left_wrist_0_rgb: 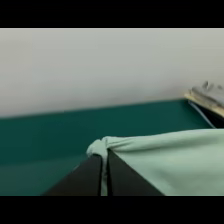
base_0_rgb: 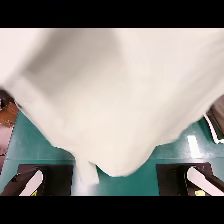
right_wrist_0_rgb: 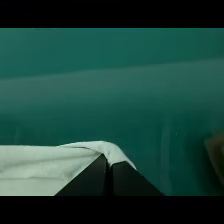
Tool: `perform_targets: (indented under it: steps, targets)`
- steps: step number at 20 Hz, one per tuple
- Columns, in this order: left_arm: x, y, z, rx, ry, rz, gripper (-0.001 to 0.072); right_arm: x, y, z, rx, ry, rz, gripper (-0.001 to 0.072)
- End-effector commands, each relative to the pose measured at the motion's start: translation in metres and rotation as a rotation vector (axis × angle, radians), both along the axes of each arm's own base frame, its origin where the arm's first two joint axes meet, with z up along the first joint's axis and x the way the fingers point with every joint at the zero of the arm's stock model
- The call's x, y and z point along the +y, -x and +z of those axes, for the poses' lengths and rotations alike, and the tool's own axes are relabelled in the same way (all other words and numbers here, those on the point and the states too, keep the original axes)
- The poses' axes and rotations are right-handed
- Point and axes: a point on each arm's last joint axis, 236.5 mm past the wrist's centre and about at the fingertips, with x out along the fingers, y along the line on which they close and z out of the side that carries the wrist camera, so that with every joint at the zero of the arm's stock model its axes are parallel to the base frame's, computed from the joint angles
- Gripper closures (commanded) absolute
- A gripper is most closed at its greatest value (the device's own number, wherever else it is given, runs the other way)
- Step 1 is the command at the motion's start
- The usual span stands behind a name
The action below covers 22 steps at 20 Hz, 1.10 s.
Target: Fold the shirts.
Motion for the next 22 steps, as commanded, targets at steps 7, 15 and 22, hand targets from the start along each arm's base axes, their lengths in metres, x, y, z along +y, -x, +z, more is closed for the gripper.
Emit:
perform_targets:
  steps: [7,15,22]
  targets:
    - [0.005,-0.18,-0.321,0.747,0.107,-0.117,0.0677,-0.014,-0.104,-0.246,0.529,-0.241,-0.001,0.0702]
    - [0.039,-0.268,-0.337,0.483,0.091,0.015,0.0677,0.012,-0.217,-0.291,0.264,-0.068,-0.038,0.0702]
    - [0.032,-0.236,-0.382,0.65,-0.056,-0.099,0.0677,0.028,-0.202,-0.322,0.373,0.062,0.031,0.0702]
